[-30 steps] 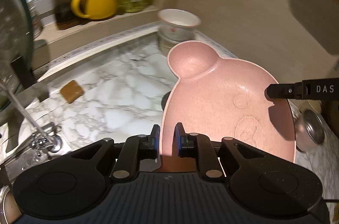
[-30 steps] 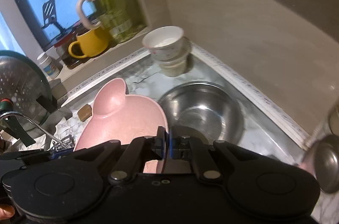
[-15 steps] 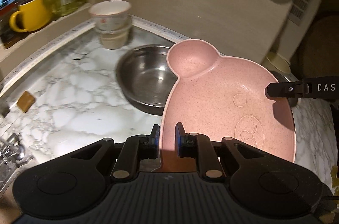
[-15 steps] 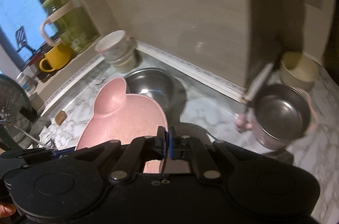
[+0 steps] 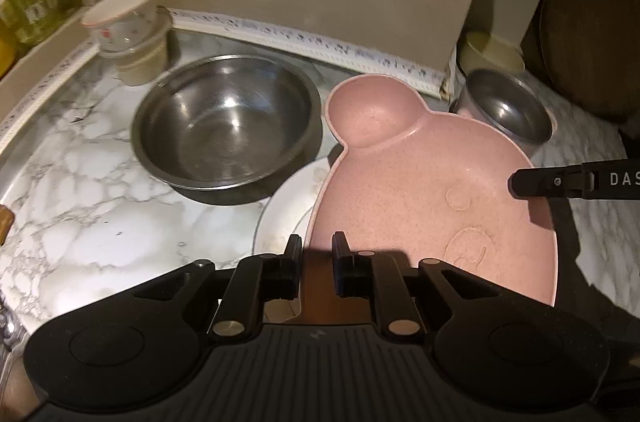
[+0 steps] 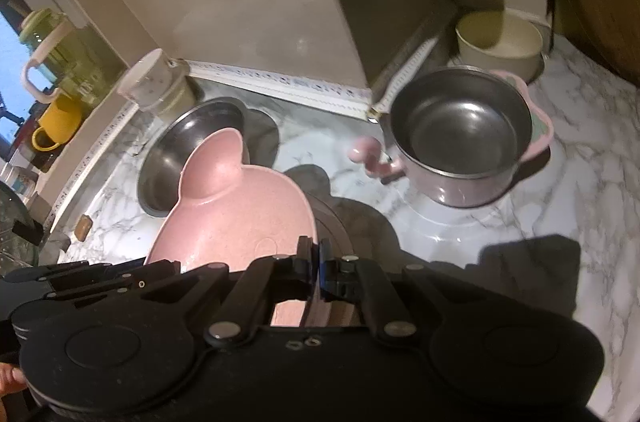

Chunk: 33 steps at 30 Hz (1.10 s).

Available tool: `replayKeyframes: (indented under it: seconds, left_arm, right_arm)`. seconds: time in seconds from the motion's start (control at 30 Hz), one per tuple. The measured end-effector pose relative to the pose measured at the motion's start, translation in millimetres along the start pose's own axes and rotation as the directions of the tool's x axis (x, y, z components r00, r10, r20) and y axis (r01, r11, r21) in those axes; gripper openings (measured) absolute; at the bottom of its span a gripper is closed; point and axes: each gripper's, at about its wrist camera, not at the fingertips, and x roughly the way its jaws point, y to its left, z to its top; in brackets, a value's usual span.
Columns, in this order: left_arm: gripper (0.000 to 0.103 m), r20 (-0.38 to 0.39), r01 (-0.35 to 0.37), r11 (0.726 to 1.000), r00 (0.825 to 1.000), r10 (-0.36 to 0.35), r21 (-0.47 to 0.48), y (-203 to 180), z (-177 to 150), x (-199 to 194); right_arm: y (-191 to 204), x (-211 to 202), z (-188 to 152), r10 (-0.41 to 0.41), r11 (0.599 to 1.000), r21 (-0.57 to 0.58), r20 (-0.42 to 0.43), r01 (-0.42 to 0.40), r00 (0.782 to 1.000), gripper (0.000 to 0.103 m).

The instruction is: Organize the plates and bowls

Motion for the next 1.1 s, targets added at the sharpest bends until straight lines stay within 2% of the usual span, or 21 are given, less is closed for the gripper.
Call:
replayKeyframes:
  seconds: [0.3, 0.67, 1.1]
  left_arm:
    - [0.014, -0.02, -0.03, 0.999, 0.999, 0.03, 0.034, -1.2, 8.9, 24.5]
    - [0.014, -0.008, -0.064, 0.994, 0.998, 0.065, 0.084, -5.6, 21.8, 41.1]
    - [0.014, 0.009, -0.065, 0.989, 0.998, 0.064, 0.134, -10.2, 19.6, 40.4]
  right_arm:
    - [-14.2, 22.2, -10.5, 0.01, 0.999, 0.053, -0.038, -0.008, 0.999, 0.004]
    - [-24.2, 39.3, -11.6, 0.009, 0.995, 0.097, -0.045, -0.005, 0.999, 0.006]
    - [-19.2, 35.6, -20.3, -0.015, 1.0, 0.018, -0.042, 0.016, 0.999, 0.01]
